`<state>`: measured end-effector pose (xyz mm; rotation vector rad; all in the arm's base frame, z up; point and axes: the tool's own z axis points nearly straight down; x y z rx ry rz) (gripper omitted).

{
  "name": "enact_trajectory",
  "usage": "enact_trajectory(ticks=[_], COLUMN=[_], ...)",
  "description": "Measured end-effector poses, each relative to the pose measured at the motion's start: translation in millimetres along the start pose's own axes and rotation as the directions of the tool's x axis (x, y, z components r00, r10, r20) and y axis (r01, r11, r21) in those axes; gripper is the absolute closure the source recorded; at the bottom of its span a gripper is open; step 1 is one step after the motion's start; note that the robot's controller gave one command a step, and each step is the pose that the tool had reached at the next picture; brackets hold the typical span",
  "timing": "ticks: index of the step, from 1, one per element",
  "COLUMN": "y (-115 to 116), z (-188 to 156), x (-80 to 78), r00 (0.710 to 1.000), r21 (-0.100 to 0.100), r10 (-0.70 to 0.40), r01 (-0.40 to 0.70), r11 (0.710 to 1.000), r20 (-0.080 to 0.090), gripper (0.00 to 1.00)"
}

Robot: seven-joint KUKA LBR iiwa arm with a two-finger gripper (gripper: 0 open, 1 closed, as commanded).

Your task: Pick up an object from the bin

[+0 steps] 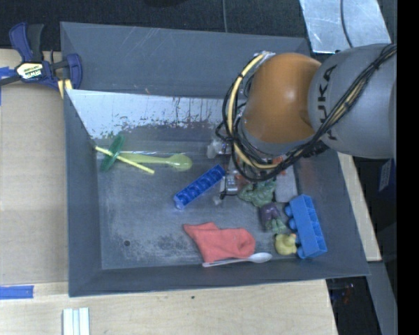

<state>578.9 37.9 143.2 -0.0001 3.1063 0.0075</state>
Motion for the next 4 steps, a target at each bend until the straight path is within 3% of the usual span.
enact_trajectory(ticks=[1, 2, 3, 4], y=[23, 10, -5, -5], z=[20, 76, 72, 72], x=[-25.8, -38.6, -27.8, -27.7], r00=[0.999, 0.998, 0.978, 0.978], r21=[-0.001, 0.0, -0.003, -0.003], r10=[-0.033, -0.06, 0.21, 0.21], r01=[0.033, 0.06, -0.21, -0.21], r11=[0.999, 0.998, 0.978, 0.978], r20=[0.001, -0.004, 0.007, 0.008], gripper=[0.0, 0.0, 1.0, 1.0])
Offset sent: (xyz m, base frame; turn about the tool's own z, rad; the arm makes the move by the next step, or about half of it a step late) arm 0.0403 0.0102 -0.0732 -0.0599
